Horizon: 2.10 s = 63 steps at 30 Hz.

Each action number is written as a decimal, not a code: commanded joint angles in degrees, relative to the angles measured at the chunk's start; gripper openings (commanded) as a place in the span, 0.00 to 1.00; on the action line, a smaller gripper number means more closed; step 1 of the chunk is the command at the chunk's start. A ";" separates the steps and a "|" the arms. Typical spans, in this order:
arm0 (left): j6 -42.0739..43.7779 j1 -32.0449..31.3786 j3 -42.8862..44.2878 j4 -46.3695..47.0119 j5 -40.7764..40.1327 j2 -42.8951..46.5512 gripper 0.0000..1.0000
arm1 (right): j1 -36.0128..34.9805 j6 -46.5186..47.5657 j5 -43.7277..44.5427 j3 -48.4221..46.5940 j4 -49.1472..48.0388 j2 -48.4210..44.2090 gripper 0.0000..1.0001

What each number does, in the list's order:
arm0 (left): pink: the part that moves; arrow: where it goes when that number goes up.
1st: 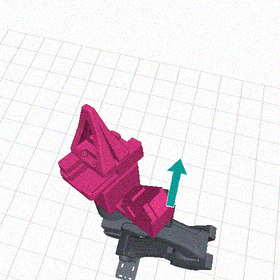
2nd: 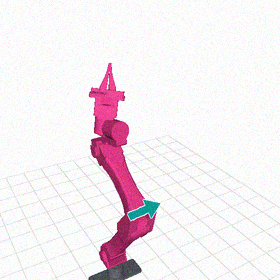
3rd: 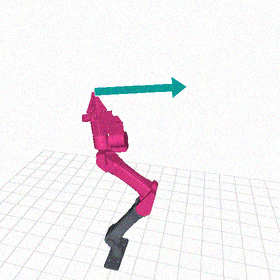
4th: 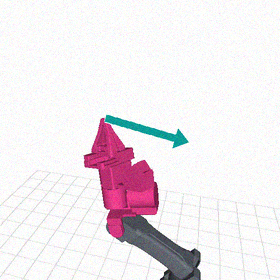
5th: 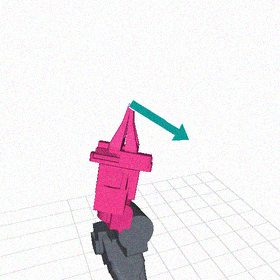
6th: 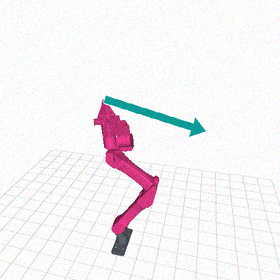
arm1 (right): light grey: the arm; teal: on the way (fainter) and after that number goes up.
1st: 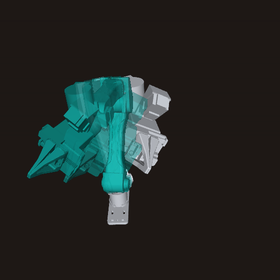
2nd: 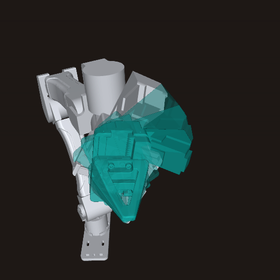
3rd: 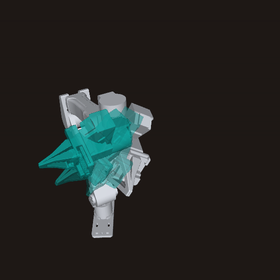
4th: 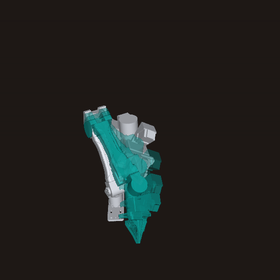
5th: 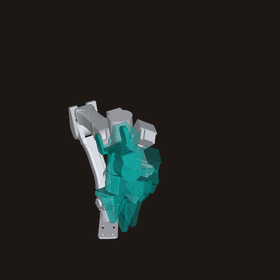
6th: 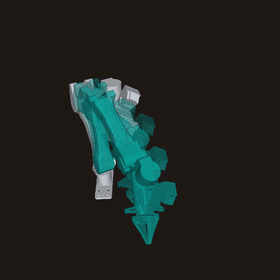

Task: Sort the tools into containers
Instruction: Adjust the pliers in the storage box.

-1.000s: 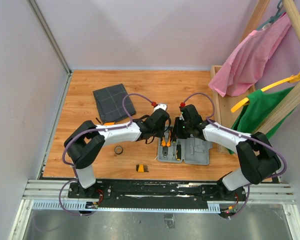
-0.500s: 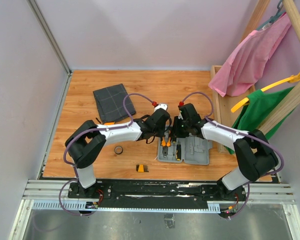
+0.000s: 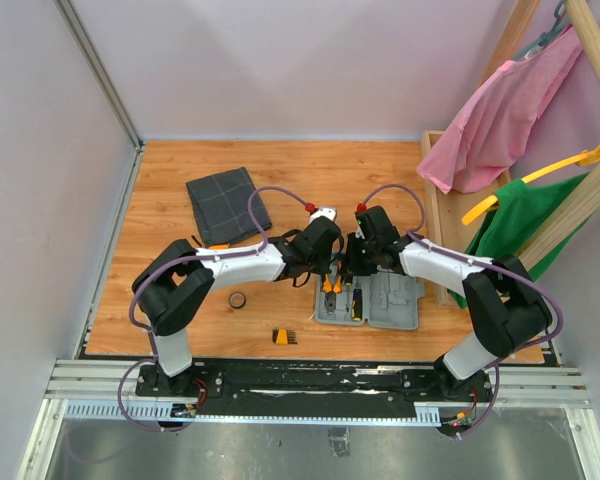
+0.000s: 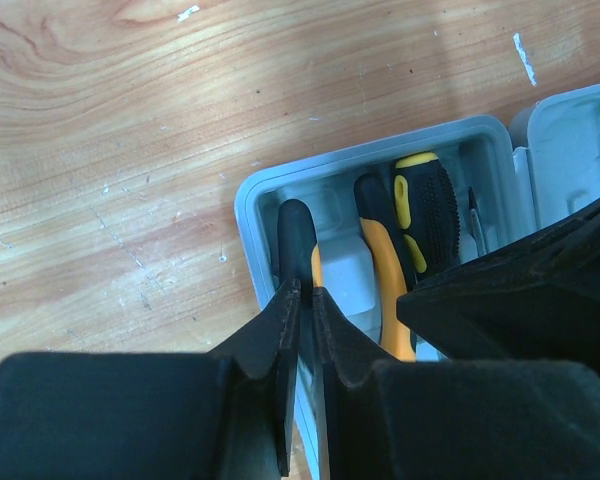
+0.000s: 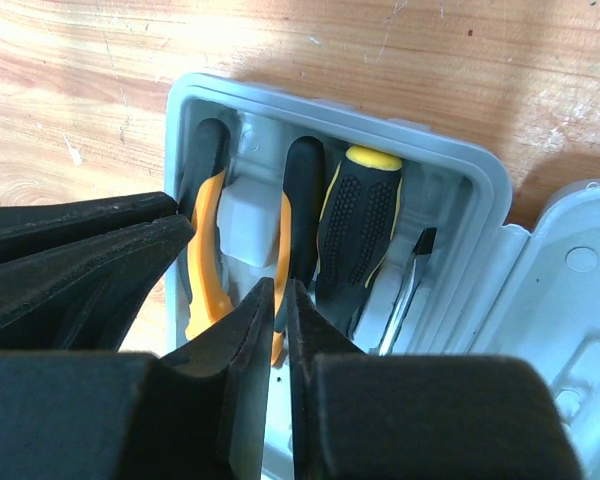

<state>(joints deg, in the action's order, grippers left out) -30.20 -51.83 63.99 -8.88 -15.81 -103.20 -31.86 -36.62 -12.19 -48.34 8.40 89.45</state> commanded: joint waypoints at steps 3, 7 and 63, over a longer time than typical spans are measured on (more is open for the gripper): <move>1.43 0.35 1.18 -6.65 -0.21 -2.62 0.12 | -0.65 0.63 1.63 -1.97 2.54 1.00 0.10; 1.54 0.33 1.24 -9.34 -0.53 -3.23 0.10 | -0.72 0.67 1.66 -2.01 2.82 1.52 0.10; 3.11 0.25 -2.28 -16.69 4.17 -12.04 0.00 | -3.75 0.24 8.78 -1.72 5.98 9.95 0.01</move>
<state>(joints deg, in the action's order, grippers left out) -27.00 -51.77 69.08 -16.29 -17.43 -108.62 -33.76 -37.15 -7.42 -54.68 12.95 95.59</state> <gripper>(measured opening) 0.011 0.022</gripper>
